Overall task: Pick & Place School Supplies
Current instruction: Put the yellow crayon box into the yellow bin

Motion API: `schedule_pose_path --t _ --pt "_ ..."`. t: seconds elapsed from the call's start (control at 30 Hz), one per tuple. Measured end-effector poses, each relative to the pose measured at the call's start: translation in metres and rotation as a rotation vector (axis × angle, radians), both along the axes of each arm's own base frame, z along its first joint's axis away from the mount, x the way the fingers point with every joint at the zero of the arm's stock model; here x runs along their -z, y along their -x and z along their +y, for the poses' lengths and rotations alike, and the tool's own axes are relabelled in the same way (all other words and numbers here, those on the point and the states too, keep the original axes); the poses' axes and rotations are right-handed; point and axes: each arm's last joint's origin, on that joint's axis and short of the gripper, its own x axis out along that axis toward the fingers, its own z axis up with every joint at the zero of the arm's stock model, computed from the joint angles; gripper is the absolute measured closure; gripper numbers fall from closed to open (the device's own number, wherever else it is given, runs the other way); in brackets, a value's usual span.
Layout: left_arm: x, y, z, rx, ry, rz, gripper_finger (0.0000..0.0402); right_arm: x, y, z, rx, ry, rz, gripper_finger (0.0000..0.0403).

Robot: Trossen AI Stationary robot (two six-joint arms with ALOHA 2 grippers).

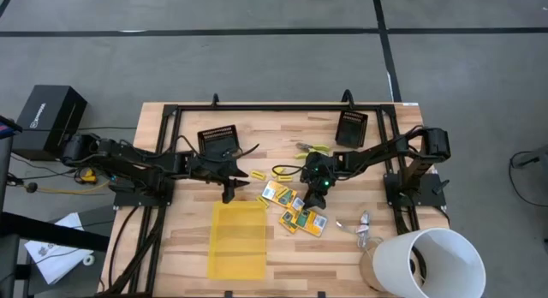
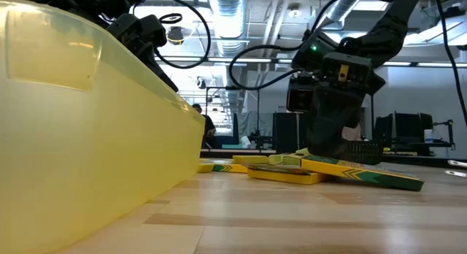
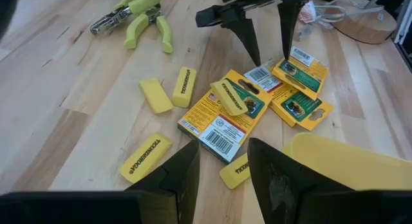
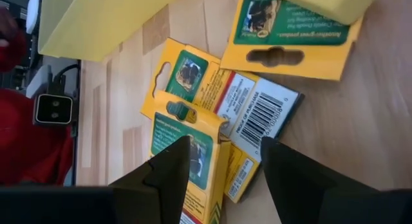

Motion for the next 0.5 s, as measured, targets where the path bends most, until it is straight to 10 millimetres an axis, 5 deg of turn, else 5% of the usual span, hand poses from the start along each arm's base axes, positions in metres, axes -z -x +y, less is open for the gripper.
schedule_pose_path --t 0.27,0.5 --pt "0.000 0.000 -0.005 0.090 -0.088 0.008 0.0275 -0.023 -0.019 -0.003 0.007 0.079 -0.114 0.0213" --pt "0.001 0.001 -0.014 0.152 -0.275 0.038 0.0275 -0.078 -0.034 -0.005 0.017 0.265 -0.350 0.0221"
